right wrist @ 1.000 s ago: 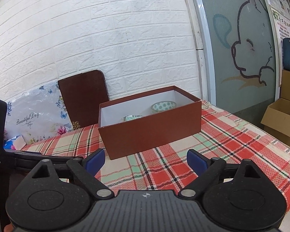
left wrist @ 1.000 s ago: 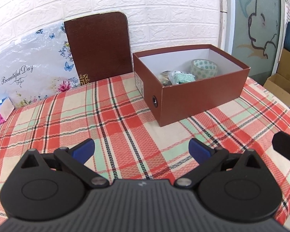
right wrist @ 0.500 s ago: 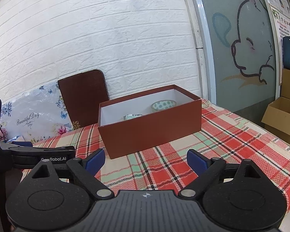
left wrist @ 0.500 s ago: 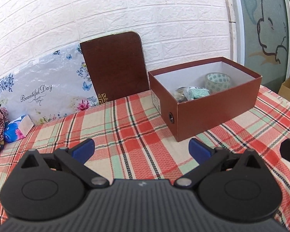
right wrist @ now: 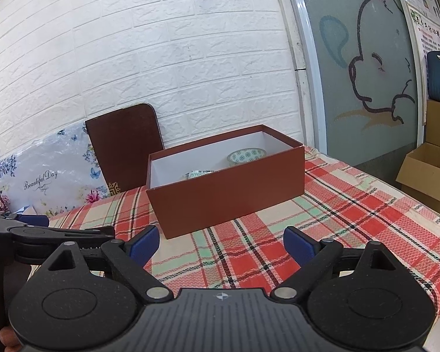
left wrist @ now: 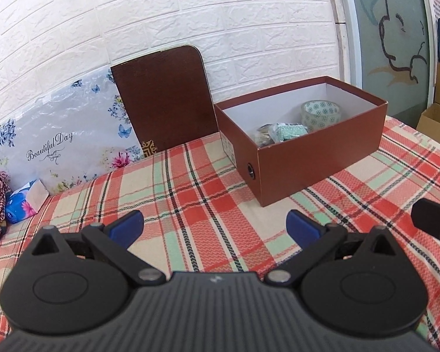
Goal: Organize objects
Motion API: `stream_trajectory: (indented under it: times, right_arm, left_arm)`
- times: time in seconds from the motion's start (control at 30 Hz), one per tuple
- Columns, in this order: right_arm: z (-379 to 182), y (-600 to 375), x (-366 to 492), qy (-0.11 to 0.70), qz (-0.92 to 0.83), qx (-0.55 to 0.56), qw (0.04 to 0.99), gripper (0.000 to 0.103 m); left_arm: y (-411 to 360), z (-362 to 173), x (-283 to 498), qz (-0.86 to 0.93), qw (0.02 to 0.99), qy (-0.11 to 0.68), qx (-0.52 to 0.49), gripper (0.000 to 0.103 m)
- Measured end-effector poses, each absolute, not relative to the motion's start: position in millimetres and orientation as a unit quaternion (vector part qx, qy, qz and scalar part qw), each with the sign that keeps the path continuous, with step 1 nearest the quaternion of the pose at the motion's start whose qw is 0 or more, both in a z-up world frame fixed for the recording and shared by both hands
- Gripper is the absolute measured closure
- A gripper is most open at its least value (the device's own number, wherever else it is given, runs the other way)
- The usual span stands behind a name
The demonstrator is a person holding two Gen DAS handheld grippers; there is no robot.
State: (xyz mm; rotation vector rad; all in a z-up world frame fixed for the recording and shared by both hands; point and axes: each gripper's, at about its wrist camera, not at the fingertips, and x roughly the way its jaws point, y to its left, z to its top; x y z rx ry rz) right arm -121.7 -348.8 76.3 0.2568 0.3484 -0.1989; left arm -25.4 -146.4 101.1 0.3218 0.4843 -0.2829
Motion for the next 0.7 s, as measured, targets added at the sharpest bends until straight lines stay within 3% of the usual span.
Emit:
stream_trajectory:
  times: [0.7]
  right_arm:
    - [70.2,-356.1,-119.8,0.178,-0.100,0.136,0.969,0.011]
  left_arm:
    - [-149.2,92.7,-22.5,-0.146,0.937,0.274,0.161,0.000]
